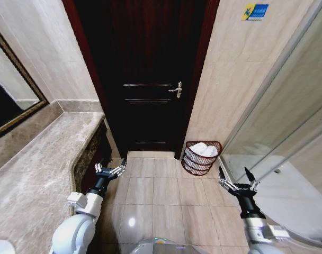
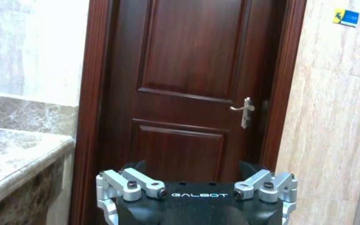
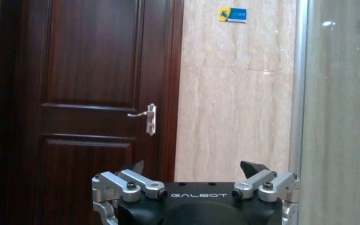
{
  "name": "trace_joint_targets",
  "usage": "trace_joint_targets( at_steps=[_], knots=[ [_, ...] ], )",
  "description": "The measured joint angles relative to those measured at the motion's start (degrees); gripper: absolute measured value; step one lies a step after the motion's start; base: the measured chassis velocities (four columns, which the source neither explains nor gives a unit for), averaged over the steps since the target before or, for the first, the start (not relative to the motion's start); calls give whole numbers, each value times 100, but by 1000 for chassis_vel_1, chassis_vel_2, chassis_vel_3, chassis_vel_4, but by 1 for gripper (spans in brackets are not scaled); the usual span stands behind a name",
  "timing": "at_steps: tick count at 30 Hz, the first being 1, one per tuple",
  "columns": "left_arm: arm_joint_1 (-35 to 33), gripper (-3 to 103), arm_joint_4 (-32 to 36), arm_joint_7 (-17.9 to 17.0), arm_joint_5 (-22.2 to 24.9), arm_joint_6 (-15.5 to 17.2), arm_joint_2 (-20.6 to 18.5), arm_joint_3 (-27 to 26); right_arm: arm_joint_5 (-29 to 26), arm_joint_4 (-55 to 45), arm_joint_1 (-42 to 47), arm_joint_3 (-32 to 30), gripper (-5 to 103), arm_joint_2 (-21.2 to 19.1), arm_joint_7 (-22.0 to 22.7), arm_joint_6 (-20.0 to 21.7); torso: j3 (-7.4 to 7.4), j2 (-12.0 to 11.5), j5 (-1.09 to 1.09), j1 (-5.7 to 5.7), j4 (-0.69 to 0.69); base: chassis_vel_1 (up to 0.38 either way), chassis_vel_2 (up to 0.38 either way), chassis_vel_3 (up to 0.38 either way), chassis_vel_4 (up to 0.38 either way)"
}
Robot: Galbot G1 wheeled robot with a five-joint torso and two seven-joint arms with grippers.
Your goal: Discard the used towel into the hamper.
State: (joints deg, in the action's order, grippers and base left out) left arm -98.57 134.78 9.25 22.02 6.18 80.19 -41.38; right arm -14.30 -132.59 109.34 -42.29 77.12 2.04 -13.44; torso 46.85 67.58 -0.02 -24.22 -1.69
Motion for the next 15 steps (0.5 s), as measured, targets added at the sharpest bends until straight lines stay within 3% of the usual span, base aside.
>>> trace_joint_targets(
  at_steps=[15],
  knots=[
    [-1,99,0,0,0,0,0,0,0,0,0,0,100,0,0,0,-1,1,3,2,0,27,-41,-24,43]
  ],
)
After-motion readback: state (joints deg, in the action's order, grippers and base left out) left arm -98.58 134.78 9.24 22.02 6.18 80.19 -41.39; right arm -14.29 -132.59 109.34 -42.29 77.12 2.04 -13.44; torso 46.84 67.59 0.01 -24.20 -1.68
